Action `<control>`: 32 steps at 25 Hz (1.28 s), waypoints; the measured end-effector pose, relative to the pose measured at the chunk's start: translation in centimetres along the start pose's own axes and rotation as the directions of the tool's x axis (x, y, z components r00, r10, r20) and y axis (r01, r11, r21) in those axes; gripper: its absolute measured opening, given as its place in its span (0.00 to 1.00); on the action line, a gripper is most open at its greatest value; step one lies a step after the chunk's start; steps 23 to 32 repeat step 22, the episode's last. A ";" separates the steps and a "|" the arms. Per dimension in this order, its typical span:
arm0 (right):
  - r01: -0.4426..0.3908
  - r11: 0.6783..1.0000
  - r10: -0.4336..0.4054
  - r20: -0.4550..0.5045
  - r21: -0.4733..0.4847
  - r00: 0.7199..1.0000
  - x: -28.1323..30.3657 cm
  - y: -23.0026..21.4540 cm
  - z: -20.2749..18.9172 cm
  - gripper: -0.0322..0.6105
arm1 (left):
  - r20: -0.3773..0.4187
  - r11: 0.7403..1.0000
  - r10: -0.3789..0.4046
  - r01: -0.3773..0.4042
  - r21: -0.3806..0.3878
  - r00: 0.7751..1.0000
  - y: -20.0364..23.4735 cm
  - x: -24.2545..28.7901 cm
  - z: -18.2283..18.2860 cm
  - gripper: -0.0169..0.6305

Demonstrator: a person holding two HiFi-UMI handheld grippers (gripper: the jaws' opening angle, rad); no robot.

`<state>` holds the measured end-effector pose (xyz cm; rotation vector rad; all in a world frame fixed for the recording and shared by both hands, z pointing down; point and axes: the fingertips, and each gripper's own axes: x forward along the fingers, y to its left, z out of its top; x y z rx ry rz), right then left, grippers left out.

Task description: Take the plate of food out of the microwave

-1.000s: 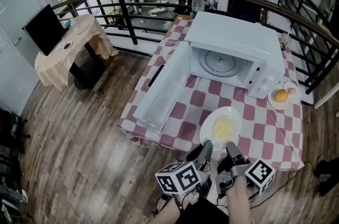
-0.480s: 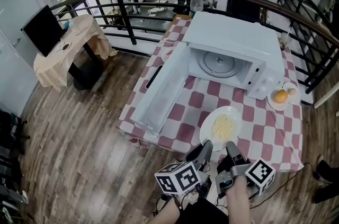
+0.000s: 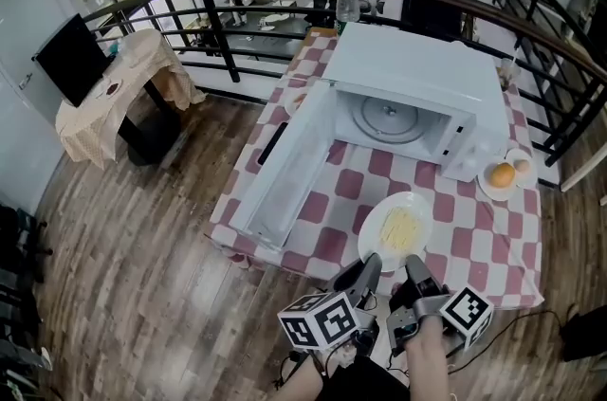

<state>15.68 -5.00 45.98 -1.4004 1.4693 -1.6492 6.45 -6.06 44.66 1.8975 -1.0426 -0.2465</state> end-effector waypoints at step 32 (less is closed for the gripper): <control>0.017 1.000 -0.017 0.017 0.011 1.000 4.1 0.6 1.9 0.07 | -0.024 1.000 -0.010 0.010 0.001 1.000 1.4 3.8 2.5 0.18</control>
